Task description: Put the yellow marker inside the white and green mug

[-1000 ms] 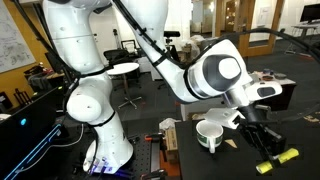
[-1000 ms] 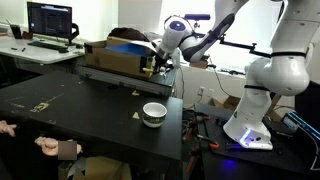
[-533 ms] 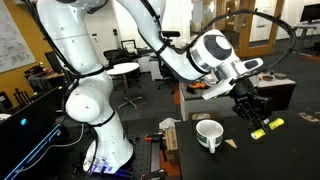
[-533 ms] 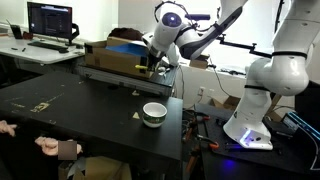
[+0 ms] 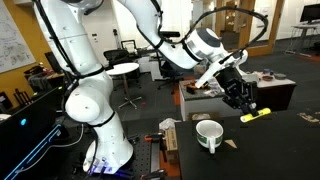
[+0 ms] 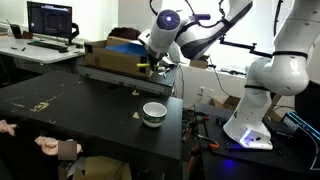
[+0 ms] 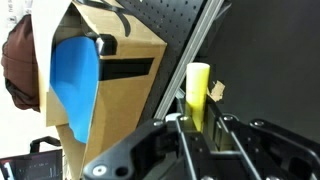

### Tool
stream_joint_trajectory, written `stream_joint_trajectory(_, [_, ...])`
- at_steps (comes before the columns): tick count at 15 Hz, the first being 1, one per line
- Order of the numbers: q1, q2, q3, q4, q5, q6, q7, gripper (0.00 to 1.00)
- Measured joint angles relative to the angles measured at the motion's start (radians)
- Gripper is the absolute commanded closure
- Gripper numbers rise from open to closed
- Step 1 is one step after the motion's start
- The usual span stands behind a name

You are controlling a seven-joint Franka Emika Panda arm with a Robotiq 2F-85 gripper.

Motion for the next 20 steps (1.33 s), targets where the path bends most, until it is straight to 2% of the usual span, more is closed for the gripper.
stream_joint_trajectory(3, [0.0, -0.031, 0.025, 0.007, 0.009, -0.081, -0.095, 0.95])
stream_joint_trajectory(10, [-0.032, -0.07, 0.017, -0.043, 0.066, -0.088, -0.446, 0.95])
stream_joint_trajectory(11, [-0.034, -0.07, 0.017, -0.049, 0.072, -0.088, -0.477, 0.8])
stream_joint_trajectory(13, [-0.035, -0.067, 0.017, -0.05, 0.072, -0.087, -0.48, 0.8])
stream_joint_trajectory(14, [-0.035, -0.066, 0.018, -0.05, 0.072, -0.087, -0.48, 0.95])
stream_joint_trajectory(20, [-0.031, -0.066, 0.03, -0.05, 0.071, -0.087, -0.481, 0.95])
